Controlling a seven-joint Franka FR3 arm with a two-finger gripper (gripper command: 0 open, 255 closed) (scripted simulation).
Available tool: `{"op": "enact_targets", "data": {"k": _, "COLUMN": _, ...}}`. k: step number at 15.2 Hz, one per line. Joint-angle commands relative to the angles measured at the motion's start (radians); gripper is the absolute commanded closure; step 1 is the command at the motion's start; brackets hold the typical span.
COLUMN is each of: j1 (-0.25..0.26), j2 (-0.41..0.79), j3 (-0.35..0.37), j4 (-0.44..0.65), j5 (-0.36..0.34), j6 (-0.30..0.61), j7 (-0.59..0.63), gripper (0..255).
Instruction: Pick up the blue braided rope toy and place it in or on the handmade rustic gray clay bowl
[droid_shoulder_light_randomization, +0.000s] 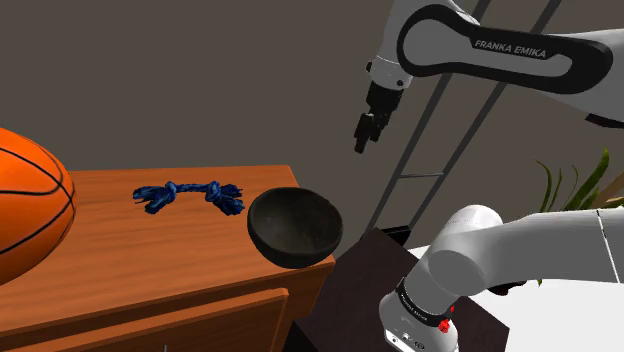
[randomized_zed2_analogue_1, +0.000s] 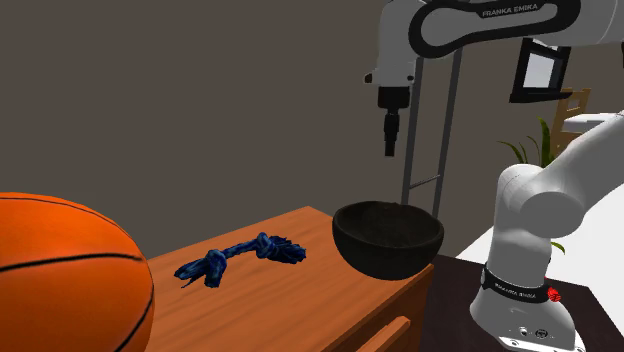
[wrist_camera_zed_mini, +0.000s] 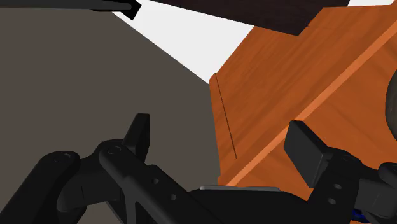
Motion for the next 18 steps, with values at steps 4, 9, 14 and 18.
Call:
{"op": "enact_targets", "data": {"k": 4, "j1": 0.037, "j2": 0.093, "j3": 0.034, "j4": 0.040, "j5": 0.016, "j6": 0.050, "j7": -0.003, "gripper": 0}}
{"op": "enact_targets", "data": {"k": 9, "j1": 0.090, "j2": 0.249, "j3": 0.091, "j4": 0.122, "j5": 0.032, "j6": 0.117, "j7": -0.008, "gripper": 0}}
{"op": "enact_targets", "data": {"k": 14, "j1": 0.135, "j2": 0.404, "j3": 0.150, "j4": 0.222, "j5": 0.034, "j6": 0.166, "j7": -0.011, "gripper": 0}}
{"op": "enact_targets", "data": {"k": 18, "j1": 0.167, "j2": 0.527, "j3": 0.197, "j4": 0.313, "j5": 0.023, "j6": 0.192, "j7": -0.010, "gripper": 0}}
